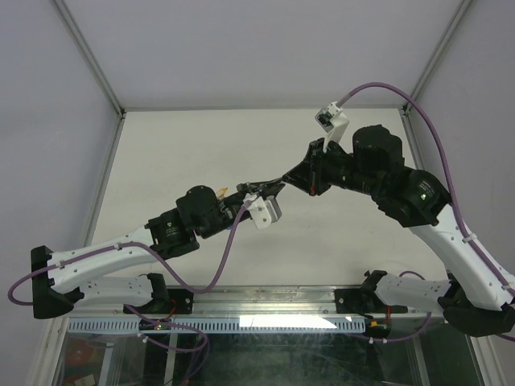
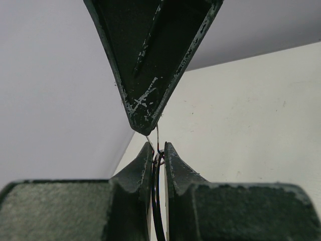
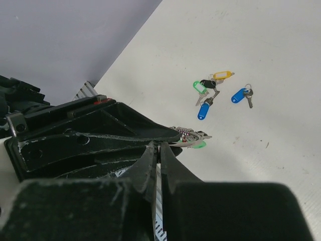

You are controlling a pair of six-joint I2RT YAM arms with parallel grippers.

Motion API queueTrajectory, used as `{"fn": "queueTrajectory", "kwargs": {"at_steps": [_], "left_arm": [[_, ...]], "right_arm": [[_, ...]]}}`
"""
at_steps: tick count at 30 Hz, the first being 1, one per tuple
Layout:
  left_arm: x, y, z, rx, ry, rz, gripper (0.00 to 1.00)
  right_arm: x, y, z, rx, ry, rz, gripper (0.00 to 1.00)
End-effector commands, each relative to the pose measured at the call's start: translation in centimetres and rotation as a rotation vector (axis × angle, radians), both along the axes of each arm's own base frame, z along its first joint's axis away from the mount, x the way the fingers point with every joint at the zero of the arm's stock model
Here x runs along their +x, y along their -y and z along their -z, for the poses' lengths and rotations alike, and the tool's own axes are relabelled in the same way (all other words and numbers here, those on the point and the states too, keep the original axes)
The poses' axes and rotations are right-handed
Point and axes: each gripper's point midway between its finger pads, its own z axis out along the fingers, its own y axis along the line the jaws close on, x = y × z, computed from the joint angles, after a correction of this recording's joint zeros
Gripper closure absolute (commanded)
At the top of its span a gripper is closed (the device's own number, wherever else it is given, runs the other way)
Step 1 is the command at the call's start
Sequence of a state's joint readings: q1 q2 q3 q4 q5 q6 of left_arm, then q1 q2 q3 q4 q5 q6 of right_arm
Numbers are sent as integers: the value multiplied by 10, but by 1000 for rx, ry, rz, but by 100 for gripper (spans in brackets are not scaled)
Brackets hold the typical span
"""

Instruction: Put the keys on the keyring

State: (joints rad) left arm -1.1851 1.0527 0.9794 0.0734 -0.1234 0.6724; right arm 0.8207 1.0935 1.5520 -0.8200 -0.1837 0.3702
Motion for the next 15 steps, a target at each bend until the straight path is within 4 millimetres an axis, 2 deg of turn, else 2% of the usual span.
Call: {"fn": "queueTrajectory", "kwargs": {"at_steps": [1,3,6,15], "left_arm": [[1,-10,-50,-150,35,-28,87],[4,-13,-55,-198,16,-55,73],[6,-12,-60,-247,-8,-61,64],[7,-7,-57,-283,-29,-56,65]], "right_arm": [[-4,-4,-21,77,80,-40,100],[-4,-4,-22,87,91,-37,100],[-3,-3,-26,110,115,-28,100],[-2,10,-41,176,166,38,100]]}}
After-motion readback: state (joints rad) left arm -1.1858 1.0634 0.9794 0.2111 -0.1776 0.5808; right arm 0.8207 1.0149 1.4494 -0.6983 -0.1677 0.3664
